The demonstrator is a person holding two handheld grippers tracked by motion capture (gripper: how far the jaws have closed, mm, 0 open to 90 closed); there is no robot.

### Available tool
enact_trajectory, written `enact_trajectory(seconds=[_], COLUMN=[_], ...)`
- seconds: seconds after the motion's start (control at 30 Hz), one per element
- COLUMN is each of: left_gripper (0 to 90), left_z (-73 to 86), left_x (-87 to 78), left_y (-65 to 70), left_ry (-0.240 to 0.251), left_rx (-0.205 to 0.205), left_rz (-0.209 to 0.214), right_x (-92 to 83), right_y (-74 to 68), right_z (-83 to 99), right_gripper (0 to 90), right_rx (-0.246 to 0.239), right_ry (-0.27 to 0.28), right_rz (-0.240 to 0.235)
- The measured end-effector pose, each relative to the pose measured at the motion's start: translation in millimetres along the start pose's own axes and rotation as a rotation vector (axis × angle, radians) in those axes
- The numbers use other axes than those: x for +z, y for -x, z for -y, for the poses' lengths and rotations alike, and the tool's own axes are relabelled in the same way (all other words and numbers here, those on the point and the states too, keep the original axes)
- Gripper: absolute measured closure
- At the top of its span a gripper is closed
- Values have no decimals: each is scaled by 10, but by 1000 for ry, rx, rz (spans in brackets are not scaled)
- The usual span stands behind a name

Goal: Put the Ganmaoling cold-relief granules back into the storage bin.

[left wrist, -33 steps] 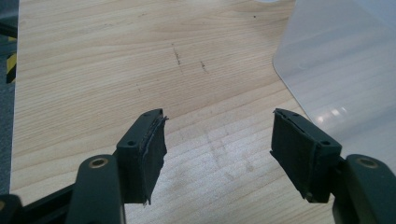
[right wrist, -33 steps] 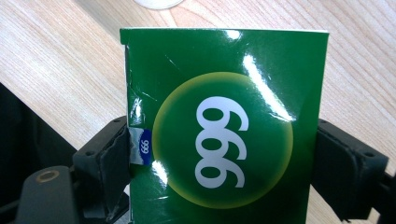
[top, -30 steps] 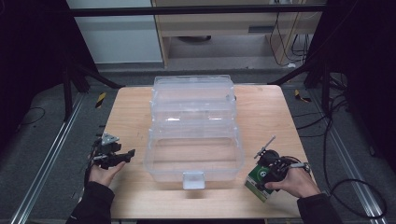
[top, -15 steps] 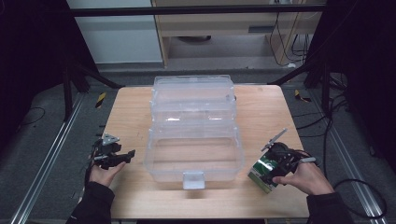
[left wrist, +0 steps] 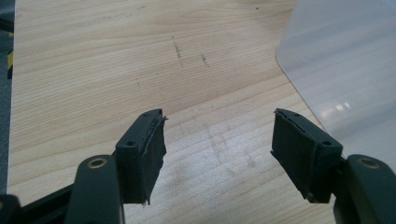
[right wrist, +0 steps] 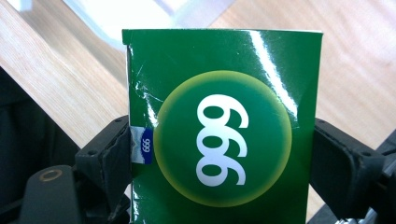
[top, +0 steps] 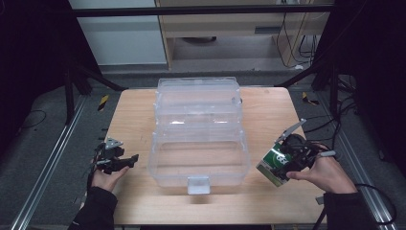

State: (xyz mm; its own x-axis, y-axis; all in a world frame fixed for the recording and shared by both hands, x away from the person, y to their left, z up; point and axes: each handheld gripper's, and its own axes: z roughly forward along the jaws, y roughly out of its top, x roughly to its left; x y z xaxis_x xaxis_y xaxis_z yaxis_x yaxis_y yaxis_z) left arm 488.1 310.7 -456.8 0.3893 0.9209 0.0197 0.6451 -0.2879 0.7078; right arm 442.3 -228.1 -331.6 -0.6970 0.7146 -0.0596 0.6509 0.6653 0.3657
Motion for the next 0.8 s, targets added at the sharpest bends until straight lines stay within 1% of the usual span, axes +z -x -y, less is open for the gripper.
enact_trajectory(seconds=[0.13,0.2,0.27,0.3,0.33,0.37,0.4,0.43,0.47,0.5,0.53,0.6,0.63,0.67,0.7,0.73,0.77,0.8], left_gripper=[342,343,342,342,342,342,342,342,342,342,342,343,343,343,343,343,343,343], left_z=[5,5,3,3,3,3,3,3,5,5,4,4,4,3,4,5,6,6], left_x=[5,8,8,7,5,5,1,1,2,2,2,7,7,7,8,10,10,7], left_y=[-7,-3,0,2,3,3,-2,-2,-3,-3,-5,-2,-2,-1,-2,-3,-5,-12], left_ry=[-3,0,-3,-3,-3,-3,-4,-4,4,4,4,1,1,-1,-1,1,1,-1], left_rx=[2,-2,0,1,3,3,3,3,-1,-1,-1,0,0,1,2,0,-1,5], left_rz=[0,1,1,2,3,3,3,3,1,1,2,1,1,0,0,1,1,0], right_x=[-121,-153,-203,-203,-222,-222,-225,-225,-216,-216,-212,-205,-205,-201,-201,-190,-190,-178], right_y=[-12,-12,-10,-10,-11,-11,-17,-17,-30,-30,-34,-64,-64,-84,-84,-105,-105,-127], right_z=[-117,-158,-242,-242,-301,-301,-360,-360,-417,-417,-439,-539,-539,-602,-602,-661,-661,-718], right_gripper=[169,169,169,169,169,169,169,169,169,169,169,169,169,169,169,169,169,170], right_rx=[-51,-60,-84,-84,-100,-100,-124,-124,-141,-141,-153,-180,-180,-201,-201,-217,-217,-230], right_ry=[9,9,17,17,18,18,15,15,11,11,12,27,27,37,37,42,42,42], right_rz=[6,3,4,4,3,3,-2,-2,-8,-8,-13,-41,-41,-44,-44,-48,-48,-53])
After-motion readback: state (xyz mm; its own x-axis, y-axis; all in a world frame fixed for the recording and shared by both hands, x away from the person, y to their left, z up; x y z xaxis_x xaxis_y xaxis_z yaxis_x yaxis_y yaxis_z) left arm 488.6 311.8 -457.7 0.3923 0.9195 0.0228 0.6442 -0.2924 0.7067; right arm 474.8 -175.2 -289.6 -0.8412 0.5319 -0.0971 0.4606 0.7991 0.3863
